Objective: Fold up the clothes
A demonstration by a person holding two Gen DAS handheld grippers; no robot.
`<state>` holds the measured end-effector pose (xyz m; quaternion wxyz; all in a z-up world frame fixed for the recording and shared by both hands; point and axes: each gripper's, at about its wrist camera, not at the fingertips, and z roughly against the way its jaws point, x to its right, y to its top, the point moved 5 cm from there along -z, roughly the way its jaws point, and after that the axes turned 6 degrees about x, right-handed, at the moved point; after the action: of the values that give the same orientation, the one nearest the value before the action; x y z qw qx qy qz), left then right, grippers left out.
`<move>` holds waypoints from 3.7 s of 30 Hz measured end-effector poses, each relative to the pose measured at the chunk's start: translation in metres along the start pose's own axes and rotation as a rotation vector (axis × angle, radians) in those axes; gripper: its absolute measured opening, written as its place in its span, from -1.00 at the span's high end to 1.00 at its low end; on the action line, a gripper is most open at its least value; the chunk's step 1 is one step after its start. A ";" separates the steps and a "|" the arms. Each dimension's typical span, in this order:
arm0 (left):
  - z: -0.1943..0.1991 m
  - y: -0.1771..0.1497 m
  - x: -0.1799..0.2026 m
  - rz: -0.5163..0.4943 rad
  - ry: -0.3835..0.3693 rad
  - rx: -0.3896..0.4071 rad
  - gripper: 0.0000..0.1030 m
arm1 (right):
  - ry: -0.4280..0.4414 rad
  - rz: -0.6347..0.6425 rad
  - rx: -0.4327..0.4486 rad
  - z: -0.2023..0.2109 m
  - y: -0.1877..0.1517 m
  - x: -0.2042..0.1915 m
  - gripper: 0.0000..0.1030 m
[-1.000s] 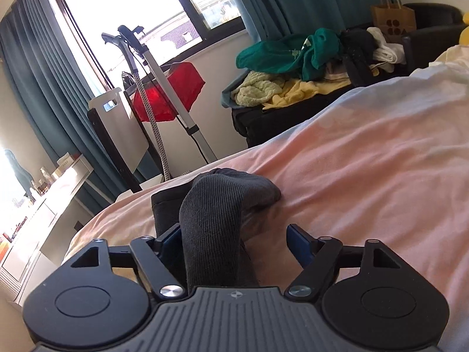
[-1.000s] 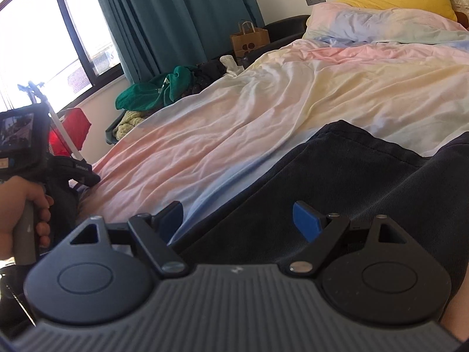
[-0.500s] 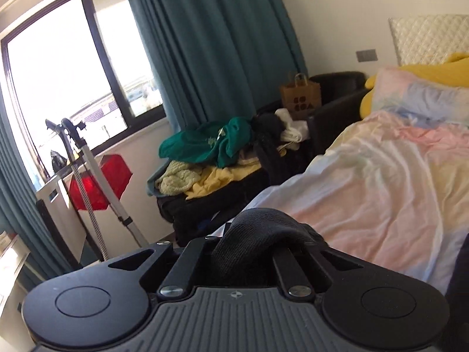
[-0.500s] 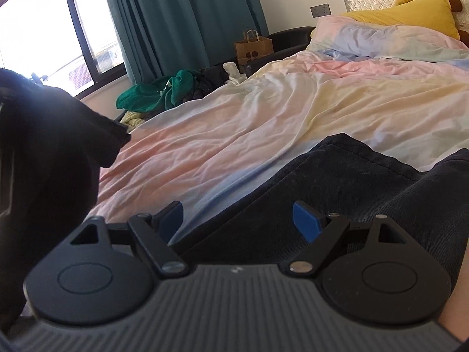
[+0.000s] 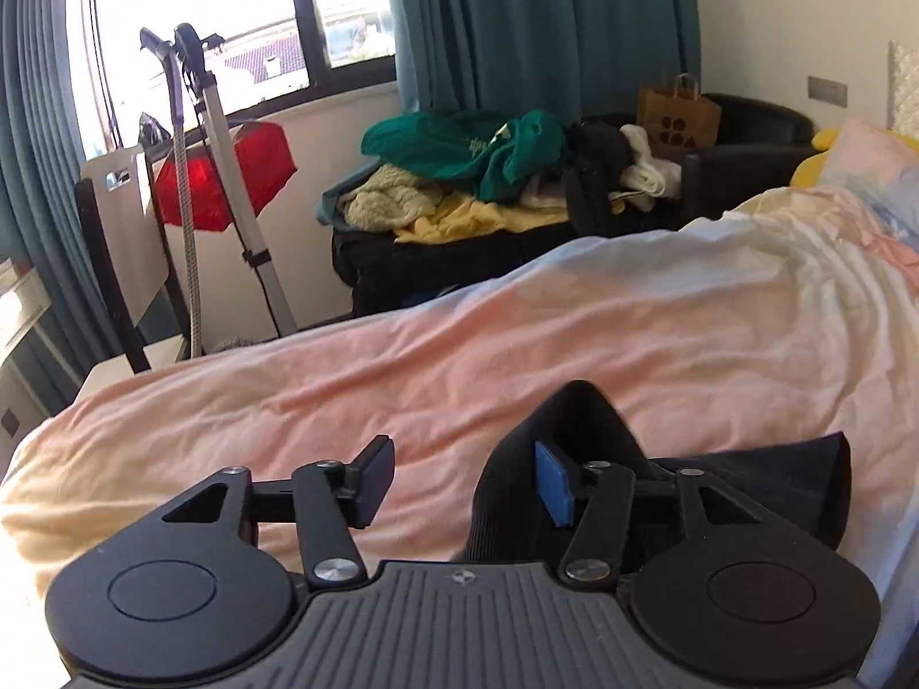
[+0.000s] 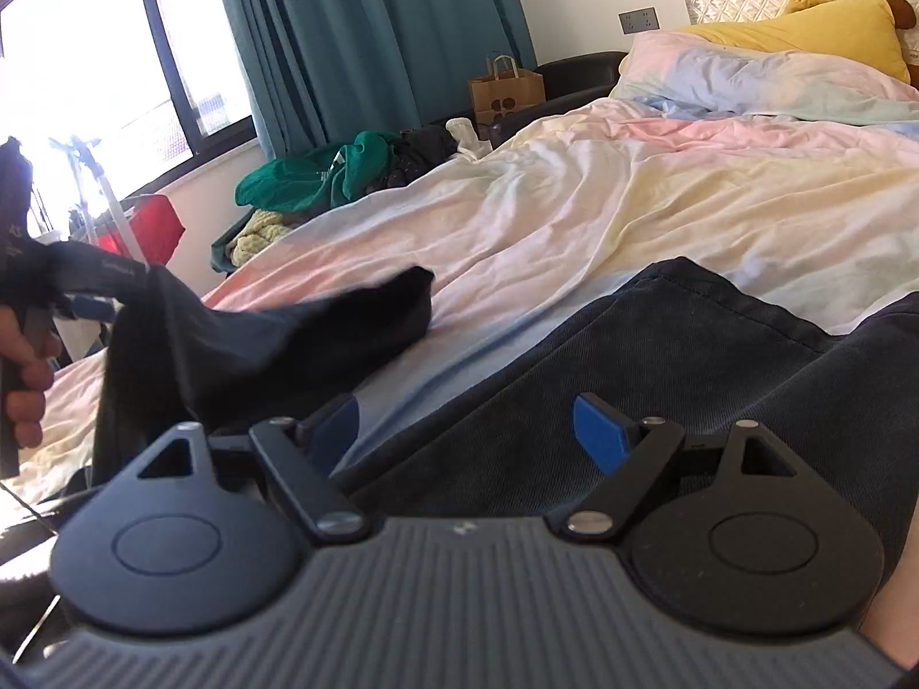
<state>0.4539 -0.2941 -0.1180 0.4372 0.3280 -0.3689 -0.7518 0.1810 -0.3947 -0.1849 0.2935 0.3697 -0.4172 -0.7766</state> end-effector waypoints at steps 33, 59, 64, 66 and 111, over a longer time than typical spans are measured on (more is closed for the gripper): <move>0.426 -0.204 -0.107 0.322 0.116 0.200 -0.70 | 0.365 0.392 -0.085 0.036 -0.015 -0.118 -0.45; 0.312 -0.225 -0.120 0.469 0.015 0.113 -0.71 | -0.181 0.630 0.076 -0.224 0.067 -0.208 -0.27; 0.310 -0.223 -0.118 0.460 0.025 0.116 -0.71 | -0.089 0.619 0.124 -0.212 0.103 -0.193 -0.56; 0.309 -0.223 -0.118 0.463 0.030 0.113 -0.71 | -0.055 0.574 0.109 -0.203 0.112 -0.178 -0.61; 0.350 -0.226 -0.107 0.477 -0.058 0.125 -0.70 | -0.095 -0.130 -0.116 -0.109 0.020 0.057 0.79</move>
<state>0.1179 -0.0264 -0.1106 0.5705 0.2365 -0.4938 -0.6122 0.2416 -0.4950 -0.2273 0.2431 0.3410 -0.3600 -0.8336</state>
